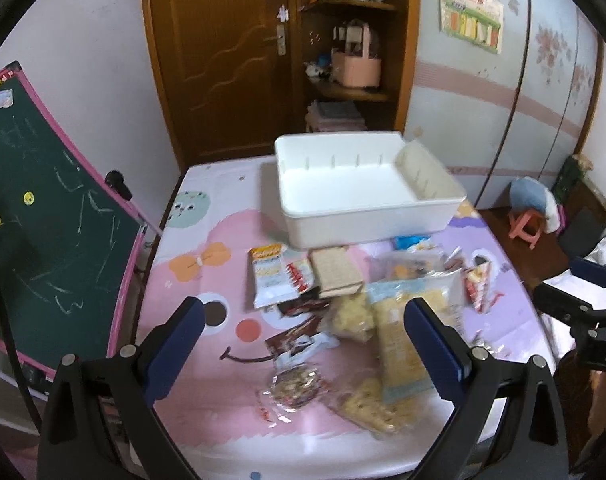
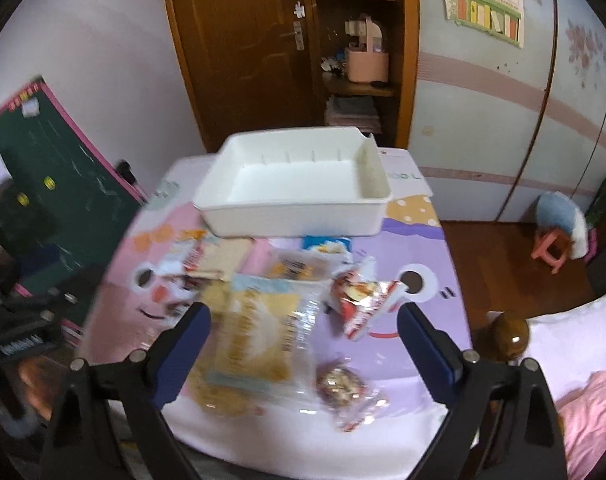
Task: Organize snacks
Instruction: 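Grasp the clear nut-cookie bag with the left tool while the right tool grasps the yellow bread bag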
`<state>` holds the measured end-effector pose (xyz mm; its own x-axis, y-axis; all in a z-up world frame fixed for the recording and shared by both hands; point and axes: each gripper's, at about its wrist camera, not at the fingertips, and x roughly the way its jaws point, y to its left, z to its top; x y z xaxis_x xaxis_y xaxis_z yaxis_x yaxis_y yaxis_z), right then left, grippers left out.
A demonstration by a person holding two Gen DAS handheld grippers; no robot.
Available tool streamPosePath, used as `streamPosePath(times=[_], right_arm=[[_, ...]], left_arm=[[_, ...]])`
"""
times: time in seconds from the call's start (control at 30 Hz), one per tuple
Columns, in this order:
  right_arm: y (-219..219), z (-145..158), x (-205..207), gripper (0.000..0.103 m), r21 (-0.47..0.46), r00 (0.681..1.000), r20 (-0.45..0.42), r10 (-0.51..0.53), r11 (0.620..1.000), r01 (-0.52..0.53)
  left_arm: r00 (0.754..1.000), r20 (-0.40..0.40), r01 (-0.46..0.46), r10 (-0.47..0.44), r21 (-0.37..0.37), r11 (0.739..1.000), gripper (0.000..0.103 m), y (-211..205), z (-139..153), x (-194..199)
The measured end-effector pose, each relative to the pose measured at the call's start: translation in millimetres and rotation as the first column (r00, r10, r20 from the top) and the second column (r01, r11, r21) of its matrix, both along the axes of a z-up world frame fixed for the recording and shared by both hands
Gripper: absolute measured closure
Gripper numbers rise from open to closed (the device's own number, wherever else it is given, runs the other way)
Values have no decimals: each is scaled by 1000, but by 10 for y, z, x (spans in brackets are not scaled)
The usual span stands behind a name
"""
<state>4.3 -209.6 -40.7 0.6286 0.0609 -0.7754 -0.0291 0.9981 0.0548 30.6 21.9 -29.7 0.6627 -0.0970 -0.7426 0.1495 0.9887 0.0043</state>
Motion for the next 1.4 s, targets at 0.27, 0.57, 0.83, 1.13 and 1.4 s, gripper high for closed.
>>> streamPosePath(times=[0.27,0.57,0.83,1.13,1.4], right_arm=[[-205,-570,46,13,23,993,-107,-48,998,51],[35,-854,285,19,154,977,-189,95,986,-66],[361,-1293,669,19,115,944,-290,157,985,-129],[287,-1270,693,62,212,949,-247,195,967,-144],[201,-1020,537,83,239,967,-168,192,959,-149]], left_arm=[[988,-155,-28,23,-31,999,4,336,-689,237],[936,-350,-65,35,-74,995,4,421,-1460,410],[891,-448,-122,76,-74,990,4,370,-1836,580],[908,-418,-39,21,-34,999,66,218,-1837,538],[924,-382,-5,-1,-16,1000,68,142,-1595,332]])
